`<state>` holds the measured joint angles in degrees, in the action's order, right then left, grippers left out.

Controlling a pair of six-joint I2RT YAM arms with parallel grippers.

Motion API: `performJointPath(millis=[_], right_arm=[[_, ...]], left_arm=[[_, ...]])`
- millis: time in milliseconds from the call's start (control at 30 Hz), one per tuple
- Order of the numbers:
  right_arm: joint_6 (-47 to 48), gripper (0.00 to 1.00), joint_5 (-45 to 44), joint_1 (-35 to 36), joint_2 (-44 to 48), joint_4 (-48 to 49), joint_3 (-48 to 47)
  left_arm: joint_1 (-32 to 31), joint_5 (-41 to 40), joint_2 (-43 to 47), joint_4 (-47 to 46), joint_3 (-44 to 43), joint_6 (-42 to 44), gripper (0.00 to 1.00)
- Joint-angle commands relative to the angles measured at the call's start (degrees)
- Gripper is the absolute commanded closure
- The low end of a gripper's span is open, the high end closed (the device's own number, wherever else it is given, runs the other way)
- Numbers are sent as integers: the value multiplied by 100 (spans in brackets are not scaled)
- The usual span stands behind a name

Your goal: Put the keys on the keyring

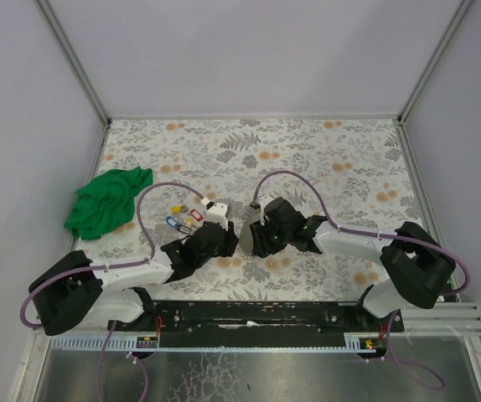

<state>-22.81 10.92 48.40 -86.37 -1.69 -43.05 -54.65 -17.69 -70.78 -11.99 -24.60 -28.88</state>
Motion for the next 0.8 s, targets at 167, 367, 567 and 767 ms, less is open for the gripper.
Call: performJointPath(millis=[167,367,567,767], right_arm=[[-50,55,-913,184,-97,-512,-353],[-262,57,-756,185,-87,-528,-333],[-458,67,-595,186,-260,-485,-374],[-543,71,-477,184,-297,-416,-345]], left_arm=[[223,395,-387,-186,-154,304,70],[227,533,-530,-294,-159,261,70],[227,687,-587,-336,-151,212,70],[226,819,-674,-479,-74,105,71]])
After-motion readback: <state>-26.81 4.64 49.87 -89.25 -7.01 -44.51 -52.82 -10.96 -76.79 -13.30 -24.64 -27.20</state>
